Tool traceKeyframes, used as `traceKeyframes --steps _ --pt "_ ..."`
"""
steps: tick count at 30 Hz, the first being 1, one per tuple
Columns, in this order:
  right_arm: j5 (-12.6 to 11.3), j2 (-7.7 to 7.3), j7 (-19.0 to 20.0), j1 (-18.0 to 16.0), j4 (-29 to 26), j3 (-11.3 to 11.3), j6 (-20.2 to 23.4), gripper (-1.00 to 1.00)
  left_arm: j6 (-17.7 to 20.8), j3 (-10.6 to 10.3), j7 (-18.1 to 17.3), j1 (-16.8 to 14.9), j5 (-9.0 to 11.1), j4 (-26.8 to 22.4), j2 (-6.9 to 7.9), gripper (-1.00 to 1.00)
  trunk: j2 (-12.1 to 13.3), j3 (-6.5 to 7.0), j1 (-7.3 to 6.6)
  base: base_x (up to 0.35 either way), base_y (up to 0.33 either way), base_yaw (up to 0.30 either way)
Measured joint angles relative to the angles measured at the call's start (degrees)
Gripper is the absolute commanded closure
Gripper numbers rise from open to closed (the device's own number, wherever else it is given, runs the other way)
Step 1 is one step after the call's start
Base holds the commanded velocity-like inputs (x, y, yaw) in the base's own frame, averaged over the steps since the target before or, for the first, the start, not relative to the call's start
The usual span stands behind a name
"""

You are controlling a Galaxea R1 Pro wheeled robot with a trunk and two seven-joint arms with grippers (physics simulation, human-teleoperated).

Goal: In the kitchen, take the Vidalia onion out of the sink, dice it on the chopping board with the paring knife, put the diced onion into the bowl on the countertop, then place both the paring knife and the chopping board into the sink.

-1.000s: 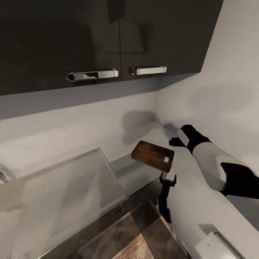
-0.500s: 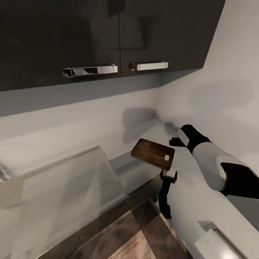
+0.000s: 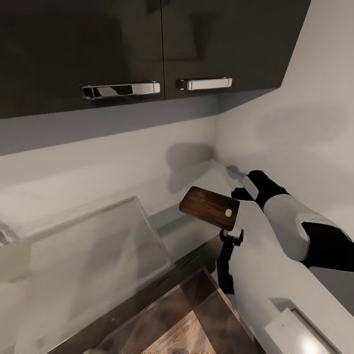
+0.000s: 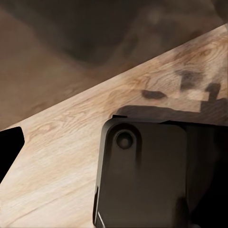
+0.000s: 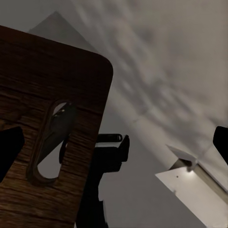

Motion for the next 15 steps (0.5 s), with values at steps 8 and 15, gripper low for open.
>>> traceKeyframes --steps 8,15 --pt "0.0 0.0 0.0 0.0 0.1 0.0 -1.6 -1.0 0.0 0.0 0.0 0.0 0.0 0.0 0.0 -1.0 0.0 -0.73 0.0 0.0 0.0 0.0" --pt "0.0 0.01 0.0 0.0 0.1 0.0 -1.7 -1.0 0.0 0.0 0.0 0.0 0.0 0.0 0.0 -1.0 0.0 -1.38 0.0 0.0 0.0 0.0"
